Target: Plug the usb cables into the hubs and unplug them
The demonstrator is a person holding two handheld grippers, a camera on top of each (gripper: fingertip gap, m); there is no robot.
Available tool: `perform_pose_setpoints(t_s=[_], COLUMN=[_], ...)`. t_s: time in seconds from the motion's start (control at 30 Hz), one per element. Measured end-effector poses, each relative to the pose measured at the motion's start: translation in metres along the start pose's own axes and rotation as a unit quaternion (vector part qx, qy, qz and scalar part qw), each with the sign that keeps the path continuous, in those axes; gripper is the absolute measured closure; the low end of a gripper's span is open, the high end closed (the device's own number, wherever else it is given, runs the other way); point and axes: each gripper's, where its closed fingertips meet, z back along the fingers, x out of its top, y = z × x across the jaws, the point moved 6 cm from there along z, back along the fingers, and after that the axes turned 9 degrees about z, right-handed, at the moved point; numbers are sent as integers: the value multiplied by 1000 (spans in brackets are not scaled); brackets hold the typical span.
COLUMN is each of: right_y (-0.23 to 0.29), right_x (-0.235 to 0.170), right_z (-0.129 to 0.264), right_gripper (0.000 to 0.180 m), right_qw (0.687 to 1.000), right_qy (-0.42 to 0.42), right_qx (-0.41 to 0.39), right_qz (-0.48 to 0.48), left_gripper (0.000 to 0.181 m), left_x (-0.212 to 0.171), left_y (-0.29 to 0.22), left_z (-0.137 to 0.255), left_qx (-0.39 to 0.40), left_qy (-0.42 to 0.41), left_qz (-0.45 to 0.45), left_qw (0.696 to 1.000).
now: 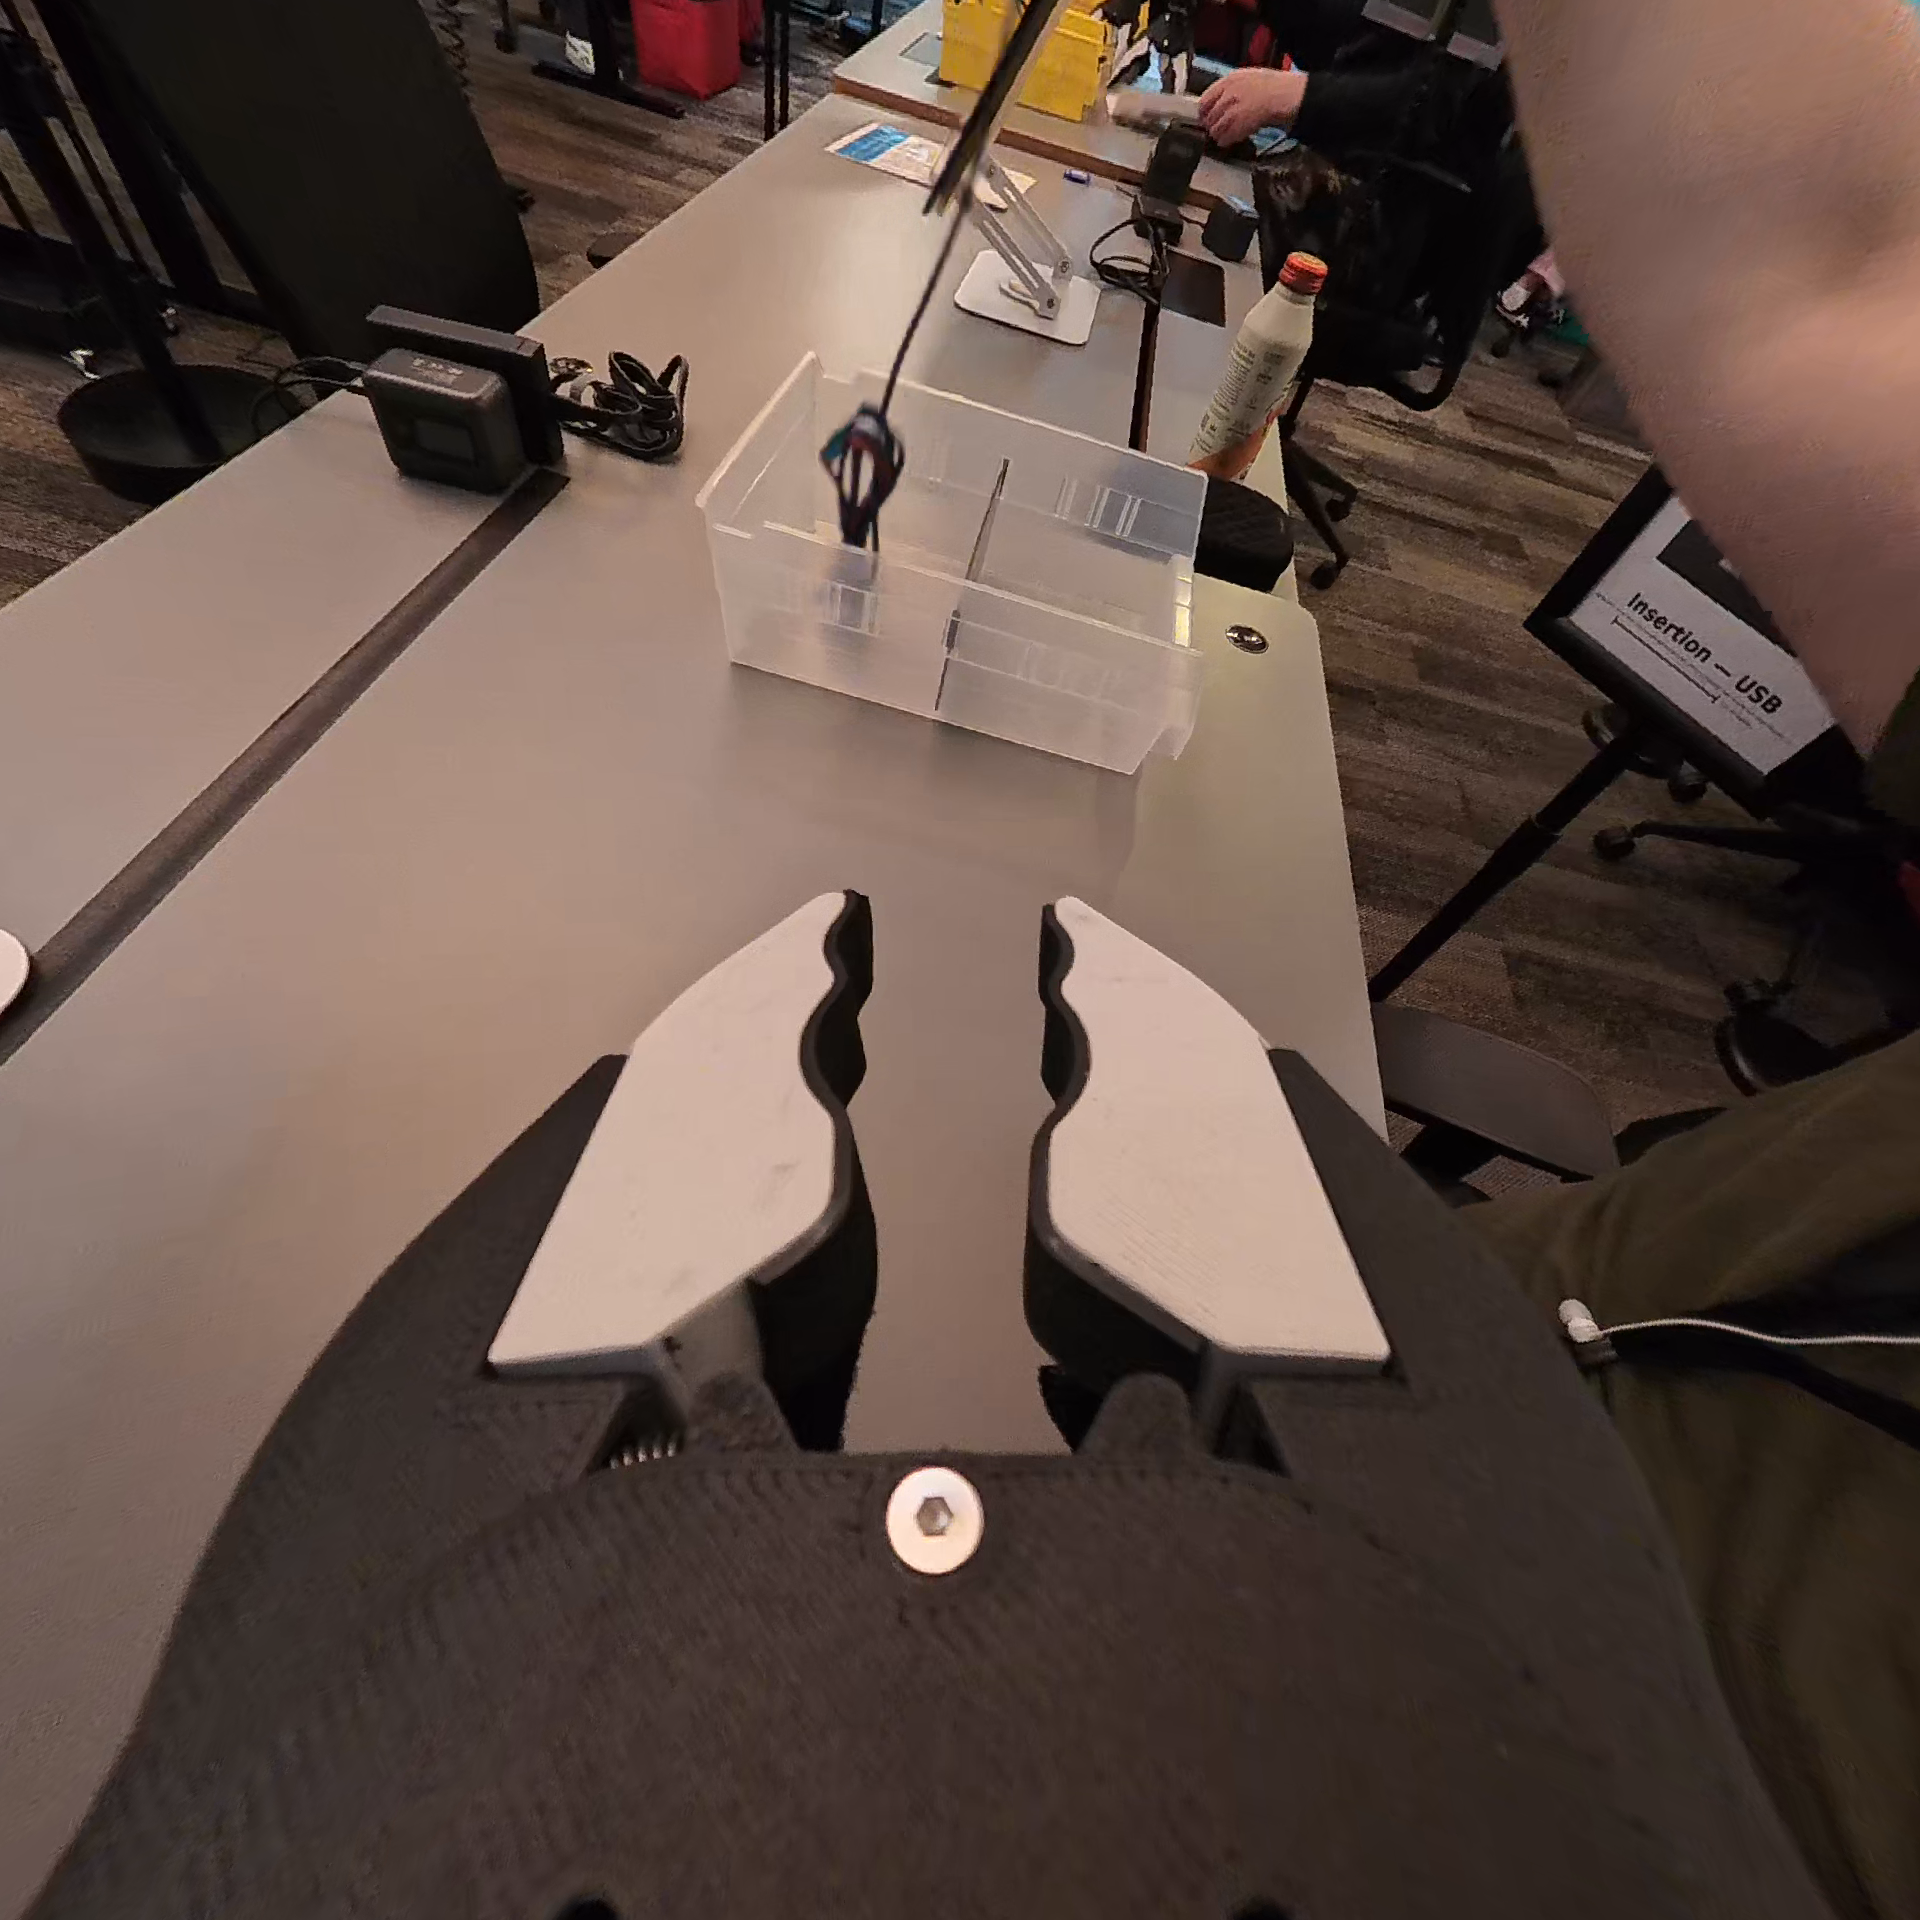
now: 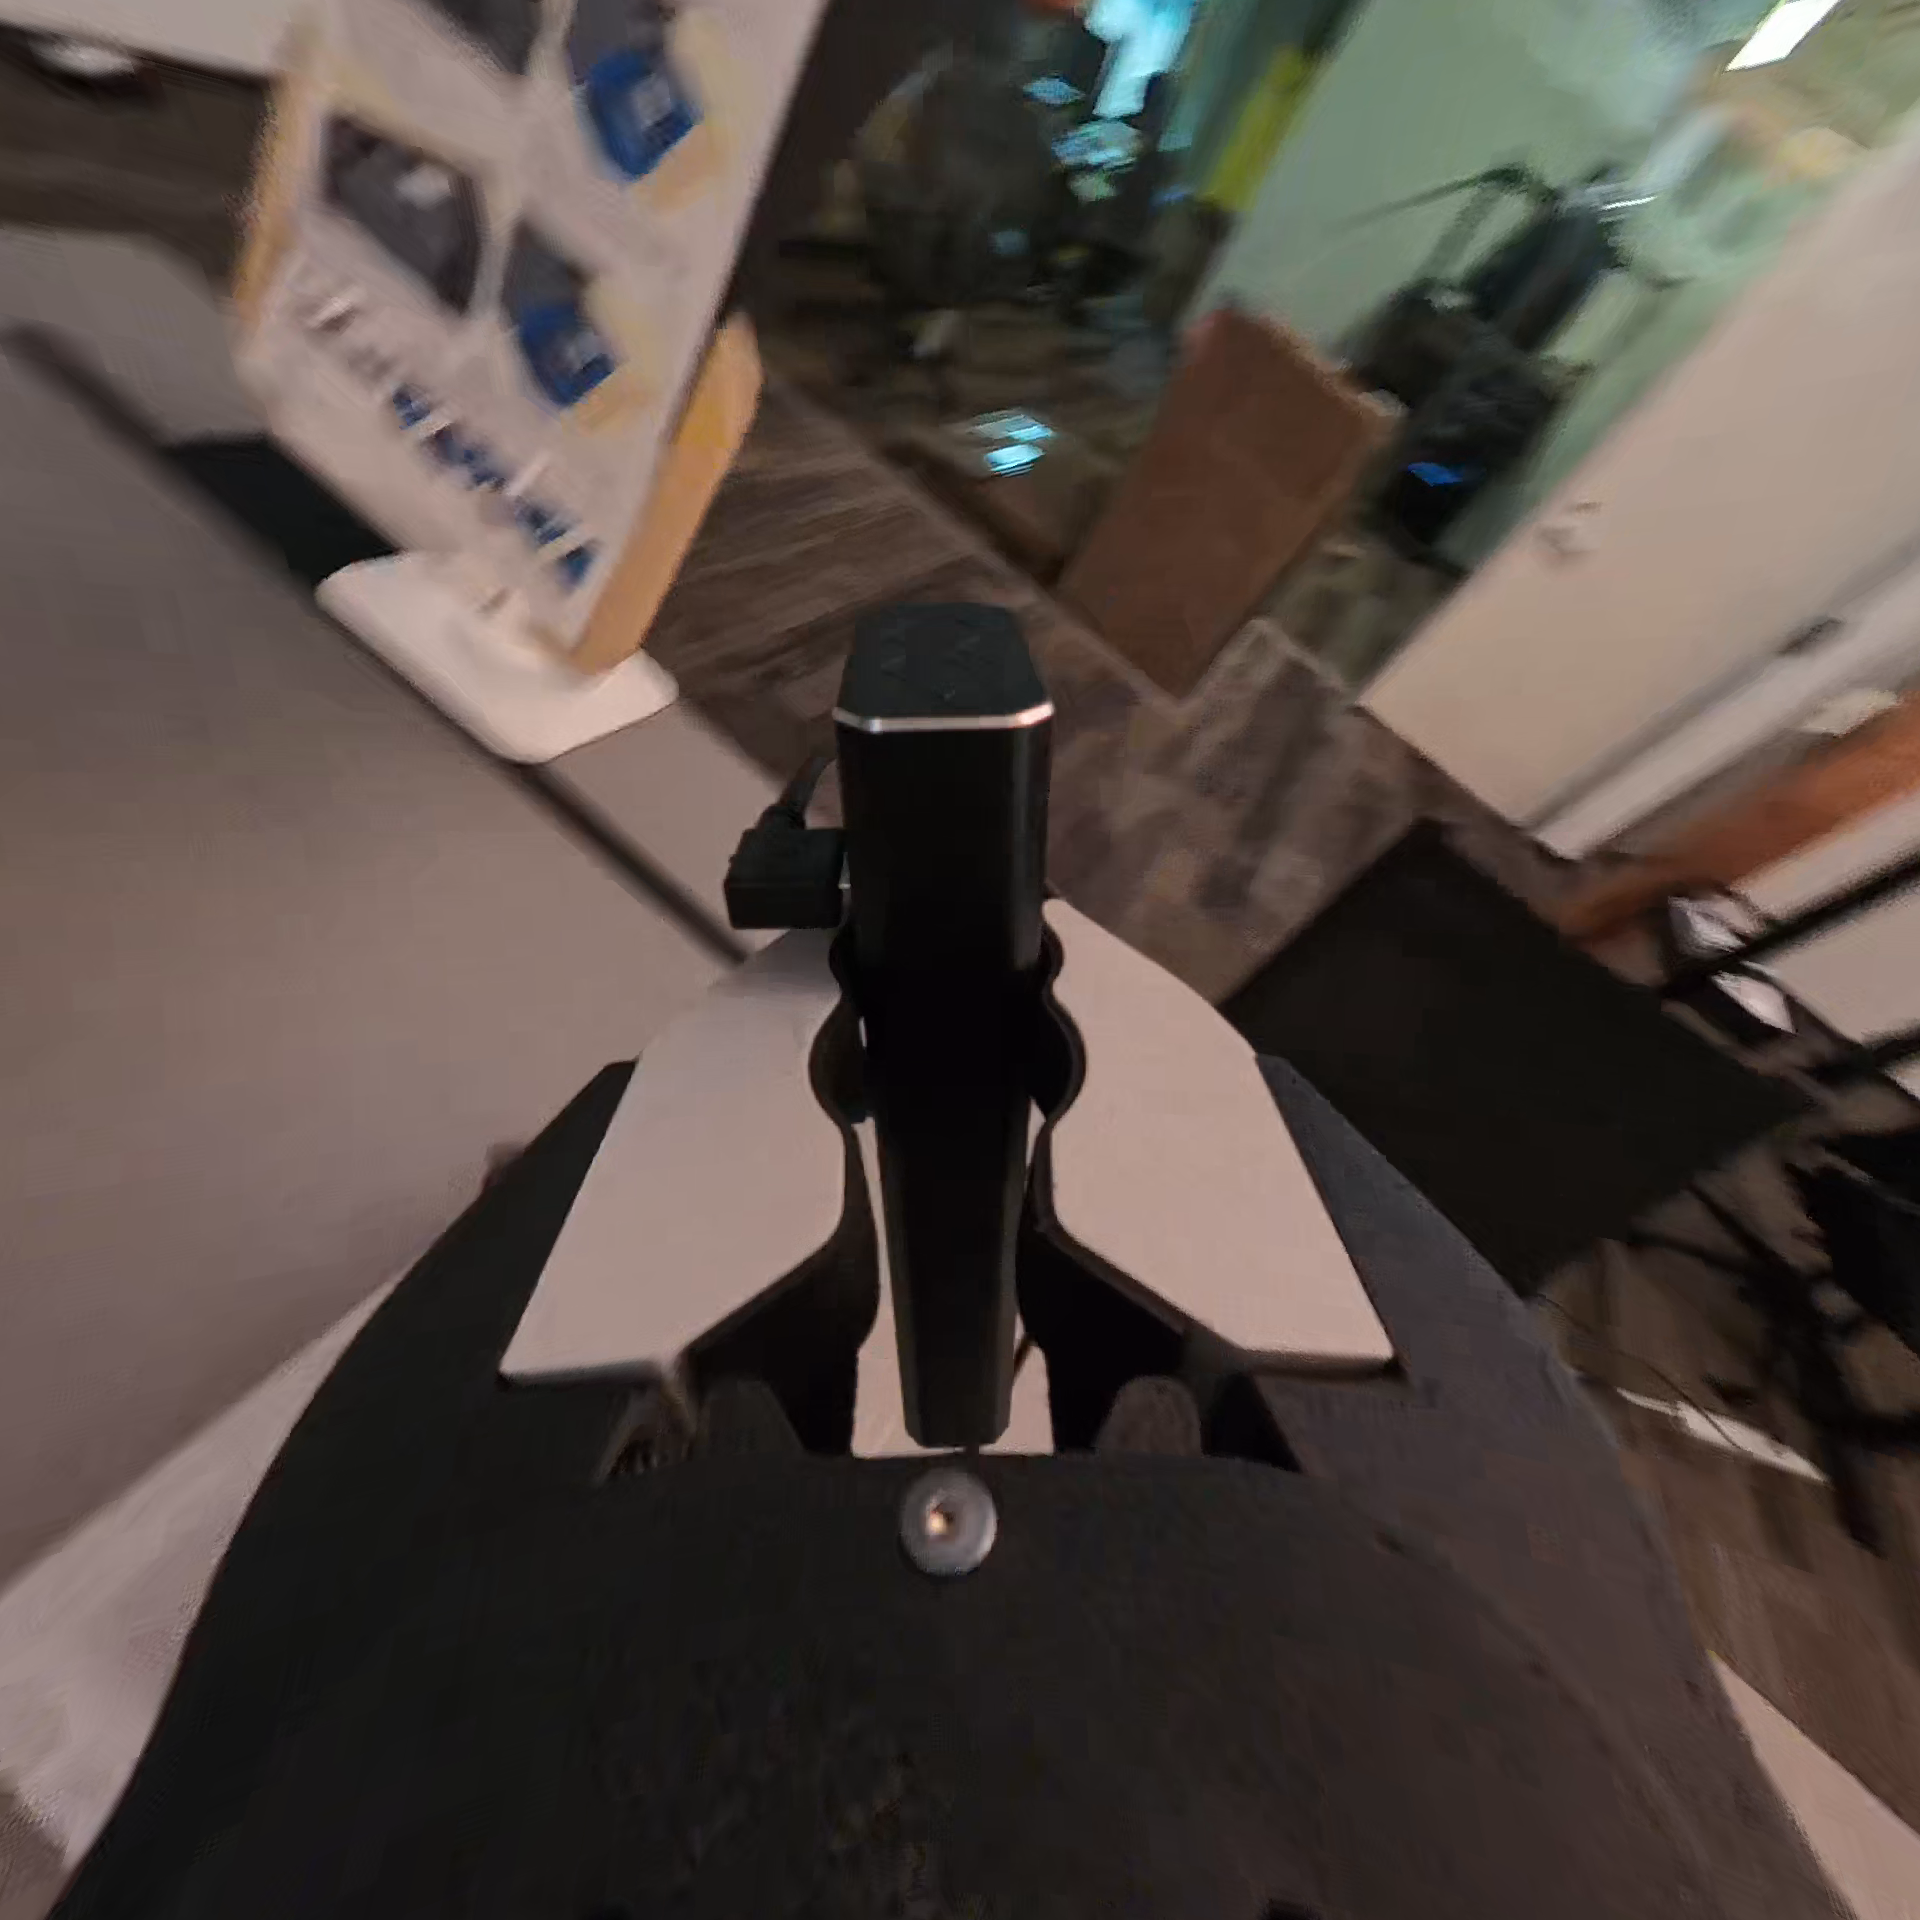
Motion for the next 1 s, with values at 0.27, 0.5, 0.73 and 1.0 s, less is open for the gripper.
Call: perform_pose_setpoints(t_s=[0.27,0.5,0.73,1.0], right_y=[72,73,131,157], right_x=[-149,-185,-210,-231], right_z=[-42,-74,-127,-163], right_gripper=[152,152,152,141], right_qw=[963,938,898,875], right_qy=[205,252,336,376], right_qx=[164,164,285,304], right_qz=[-54,-174,-8,2], left_gripper=[152,152,152,151], left_x=[0,-6,-12,-8], left_y=[1,4,7,3], left_z=[-5,-21,-38,-37], left_qx=[-6,-1,0,-6], left_qy=[5,38,72,61], left_qz=[4,5,10,5], left_qw=[1000,999,997,998])
